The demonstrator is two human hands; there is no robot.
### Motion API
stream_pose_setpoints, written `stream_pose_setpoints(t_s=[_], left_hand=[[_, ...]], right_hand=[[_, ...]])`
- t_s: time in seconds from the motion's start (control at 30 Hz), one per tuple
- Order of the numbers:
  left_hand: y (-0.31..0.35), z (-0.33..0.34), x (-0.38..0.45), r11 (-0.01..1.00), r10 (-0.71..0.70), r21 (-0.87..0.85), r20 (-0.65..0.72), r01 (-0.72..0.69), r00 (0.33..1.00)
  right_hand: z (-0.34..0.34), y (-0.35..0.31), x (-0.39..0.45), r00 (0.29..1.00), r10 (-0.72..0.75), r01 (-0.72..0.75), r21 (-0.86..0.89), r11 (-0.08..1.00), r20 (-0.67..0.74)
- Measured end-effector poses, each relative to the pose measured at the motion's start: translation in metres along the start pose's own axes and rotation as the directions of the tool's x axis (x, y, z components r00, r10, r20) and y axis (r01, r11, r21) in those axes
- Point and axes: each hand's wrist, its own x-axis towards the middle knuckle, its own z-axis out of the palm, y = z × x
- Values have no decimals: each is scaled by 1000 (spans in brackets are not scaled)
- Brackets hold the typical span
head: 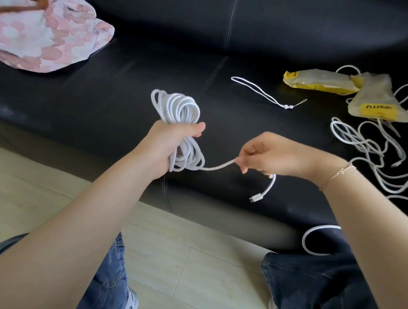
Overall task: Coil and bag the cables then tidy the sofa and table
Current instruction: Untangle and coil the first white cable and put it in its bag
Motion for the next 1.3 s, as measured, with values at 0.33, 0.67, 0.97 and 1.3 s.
stream_pose_setpoints(t_s=[0.33,0.67,0.97,1.3], left_hand=[[-6,8,1,993,23,107,215,-47,976],[-7,12,-6,989,18,134,306,-62,952],[-11,11,-2,994,-47,108,154,31,987],[-13,15,-3,989,-32,147,252,-5,967]], right_hand=[[2,-4,0,969,-100,128,114,985,-225],[6,-4,4,952,-98,128,88,988,-290],[-6,2,0,915,-193,221,42,974,-355],[-1,1,5,931,-153,225,193,955,-331]])
